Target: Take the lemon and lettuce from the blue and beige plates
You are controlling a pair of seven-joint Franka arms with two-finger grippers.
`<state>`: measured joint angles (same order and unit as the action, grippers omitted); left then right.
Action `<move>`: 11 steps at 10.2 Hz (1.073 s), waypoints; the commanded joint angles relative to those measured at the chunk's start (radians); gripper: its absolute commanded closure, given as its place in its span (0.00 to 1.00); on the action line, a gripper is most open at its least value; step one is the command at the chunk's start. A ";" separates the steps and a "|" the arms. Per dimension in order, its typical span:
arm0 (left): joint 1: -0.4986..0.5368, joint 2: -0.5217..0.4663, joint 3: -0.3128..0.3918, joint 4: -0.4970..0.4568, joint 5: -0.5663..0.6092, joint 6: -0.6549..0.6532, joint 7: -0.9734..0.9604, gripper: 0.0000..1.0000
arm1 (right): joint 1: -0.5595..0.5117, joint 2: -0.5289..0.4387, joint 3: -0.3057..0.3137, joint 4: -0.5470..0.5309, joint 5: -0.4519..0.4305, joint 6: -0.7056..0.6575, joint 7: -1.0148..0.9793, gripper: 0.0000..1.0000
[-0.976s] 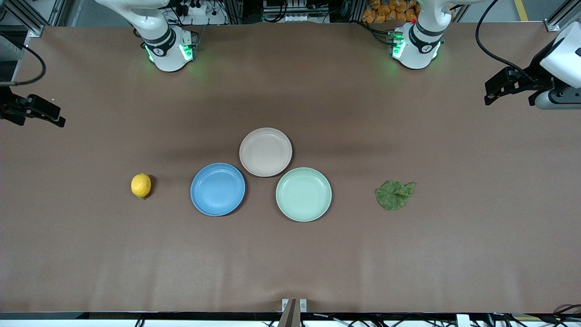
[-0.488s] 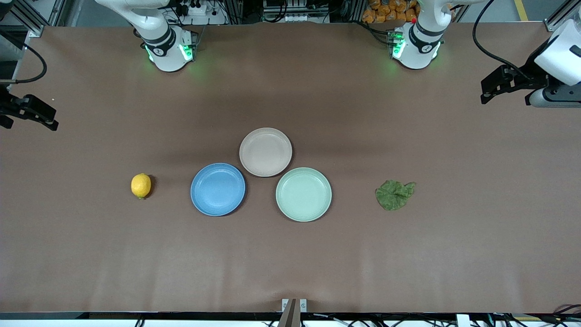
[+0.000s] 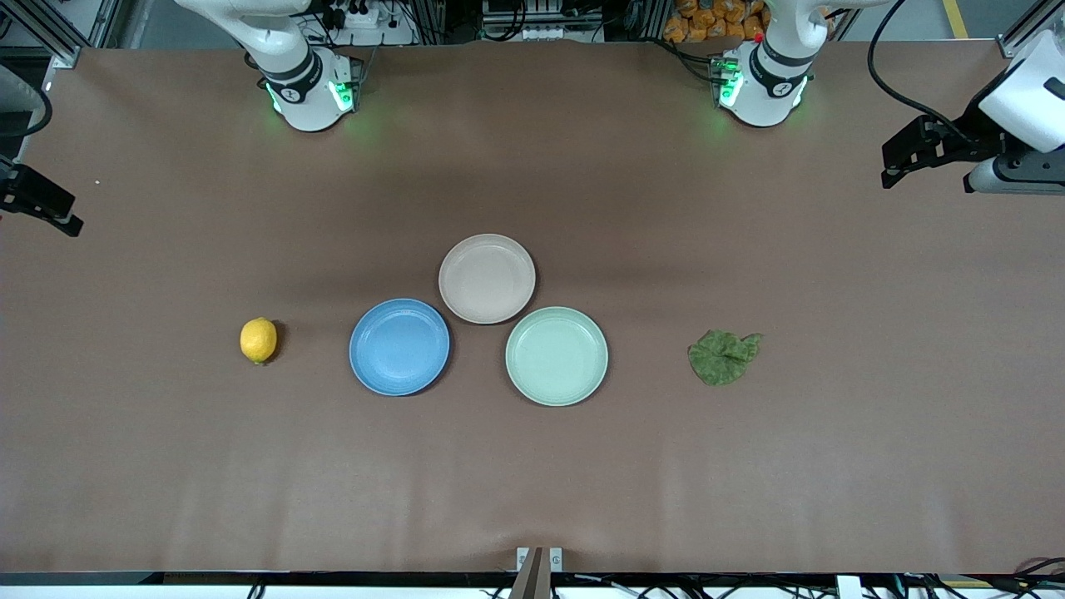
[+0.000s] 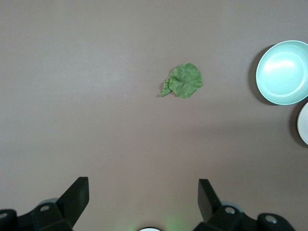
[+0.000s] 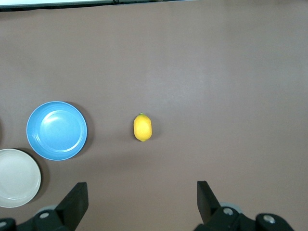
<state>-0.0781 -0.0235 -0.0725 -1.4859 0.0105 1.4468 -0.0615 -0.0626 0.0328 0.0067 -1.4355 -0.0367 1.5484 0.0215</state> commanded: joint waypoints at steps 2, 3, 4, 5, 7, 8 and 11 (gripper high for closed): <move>0.003 -0.010 0.003 0.010 -0.011 -0.019 0.032 0.00 | -0.008 0.007 0.007 0.024 0.024 -0.021 0.008 0.00; 0.003 -0.012 0.003 0.010 -0.011 -0.019 0.034 0.00 | -0.005 0.007 0.010 0.023 0.026 -0.040 0.009 0.00; 0.001 -0.012 0.002 0.010 -0.009 -0.019 0.034 0.00 | -0.005 0.007 0.010 0.023 0.043 -0.068 0.008 0.00; -0.002 -0.012 0.002 0.010 -0.009 -0.019 0.034 0.00 | -0.006 0.007 0.009 0.023 0.064 -0.080 0.006 0.00; -0.002 -0.015 0.002 0.009 -0.011 -0.019 0.032 0.00 | -0.006 0.007 0.007 0.023 0.064 -0.082 0.006 0.00; -0.002 -0.019 0.002 0.007 -0.011 -0.019 0.032 0.00 | -0.006 0.007 0.007 0.023 0.064 -0.083 0.006 0.00; -0.002 -0.019 0.002 0.006 -0.011 -0.019 0.032 0.00 | -0.005 0.007 0.009 0.021 0.057 -0.083 0.011 0.00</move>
